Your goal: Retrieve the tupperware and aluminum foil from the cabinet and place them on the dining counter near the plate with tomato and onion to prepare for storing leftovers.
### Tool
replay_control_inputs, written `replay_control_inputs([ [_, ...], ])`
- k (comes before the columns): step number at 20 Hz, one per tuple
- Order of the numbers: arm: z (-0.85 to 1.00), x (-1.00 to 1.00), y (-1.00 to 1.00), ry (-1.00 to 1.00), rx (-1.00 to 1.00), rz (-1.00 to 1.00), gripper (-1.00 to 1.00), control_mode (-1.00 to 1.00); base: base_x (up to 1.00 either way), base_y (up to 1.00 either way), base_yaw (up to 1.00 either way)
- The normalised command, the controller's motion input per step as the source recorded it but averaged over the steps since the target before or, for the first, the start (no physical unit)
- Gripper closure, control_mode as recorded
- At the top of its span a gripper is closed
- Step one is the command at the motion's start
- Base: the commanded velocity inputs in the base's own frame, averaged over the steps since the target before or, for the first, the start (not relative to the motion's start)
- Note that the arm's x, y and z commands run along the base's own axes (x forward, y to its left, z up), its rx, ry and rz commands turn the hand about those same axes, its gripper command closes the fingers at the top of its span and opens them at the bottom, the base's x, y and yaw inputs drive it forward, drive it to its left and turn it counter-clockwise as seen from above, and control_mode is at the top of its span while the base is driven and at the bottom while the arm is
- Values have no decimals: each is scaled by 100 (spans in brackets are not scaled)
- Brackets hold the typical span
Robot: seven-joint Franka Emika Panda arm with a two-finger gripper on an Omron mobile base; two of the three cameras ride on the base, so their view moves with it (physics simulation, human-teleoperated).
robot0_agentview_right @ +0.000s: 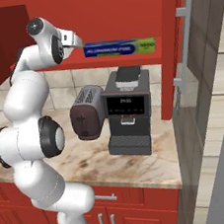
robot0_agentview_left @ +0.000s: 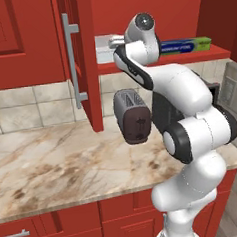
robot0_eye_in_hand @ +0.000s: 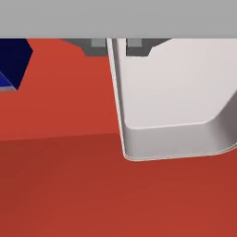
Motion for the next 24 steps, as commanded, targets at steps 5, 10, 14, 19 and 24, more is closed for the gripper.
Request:
replay_control_inputs([
  [5,0,-42,-4,7,0,-9,100,-100,0,0,0],
  [10,0,-44,-16,9,0,-22,100,-100,0,0,0],
  [14,0,-40,-14,4,0,-33,100,-100,0,0,0],
  [19,0,-69,-15,6,0,-33,100,-100,0,0,0],
  [24,0,-98,-16,12,2,-20,100,-100,0,0,0],
])
